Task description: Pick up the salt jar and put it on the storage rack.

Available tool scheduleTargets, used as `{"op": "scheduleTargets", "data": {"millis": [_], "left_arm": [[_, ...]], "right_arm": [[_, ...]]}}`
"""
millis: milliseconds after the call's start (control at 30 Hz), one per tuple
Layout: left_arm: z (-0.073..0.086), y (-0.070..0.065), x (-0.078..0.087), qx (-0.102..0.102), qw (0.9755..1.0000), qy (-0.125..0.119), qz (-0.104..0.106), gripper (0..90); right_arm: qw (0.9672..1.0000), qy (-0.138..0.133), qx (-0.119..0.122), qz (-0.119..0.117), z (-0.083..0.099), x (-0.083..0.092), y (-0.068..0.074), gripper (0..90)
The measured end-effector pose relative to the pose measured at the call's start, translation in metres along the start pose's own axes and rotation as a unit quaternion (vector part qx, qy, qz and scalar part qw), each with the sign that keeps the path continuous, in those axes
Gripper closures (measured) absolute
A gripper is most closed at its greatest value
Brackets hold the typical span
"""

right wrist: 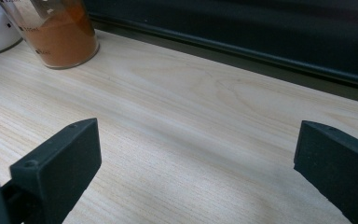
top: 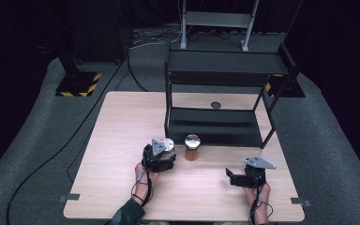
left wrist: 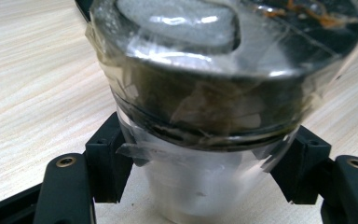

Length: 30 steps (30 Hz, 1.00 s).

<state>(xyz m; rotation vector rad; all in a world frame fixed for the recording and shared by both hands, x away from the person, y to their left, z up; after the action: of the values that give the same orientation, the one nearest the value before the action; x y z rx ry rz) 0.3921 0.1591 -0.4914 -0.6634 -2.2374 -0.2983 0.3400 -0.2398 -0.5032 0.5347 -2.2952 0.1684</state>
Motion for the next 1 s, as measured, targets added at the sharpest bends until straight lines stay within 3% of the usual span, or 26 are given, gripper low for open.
{"op": "scheduleTargets", "data": {"millis": [1000], "left_arm": [[-0.01, 0.0, 0.035, -0.034, 0.9993, -0.015, -0.005, 30.5]], "right_arm": [[1.0, -0.001, -0.001, 0.0, 0.0, 0.0, 0.0, 0.0]]}}
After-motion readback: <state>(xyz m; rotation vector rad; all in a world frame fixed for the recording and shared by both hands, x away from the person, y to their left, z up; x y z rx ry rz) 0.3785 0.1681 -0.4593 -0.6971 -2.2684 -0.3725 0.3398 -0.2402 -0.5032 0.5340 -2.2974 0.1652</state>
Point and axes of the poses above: each handheld gripper's, and its own axes: x roughly backward along the jaws, z roughly out of its underside, y roughly to its left, the point moved 10 cm from there along -x, roughly forward along the jaws, and after that the axes turned 14 degrees about y, right-handed, at the moved point
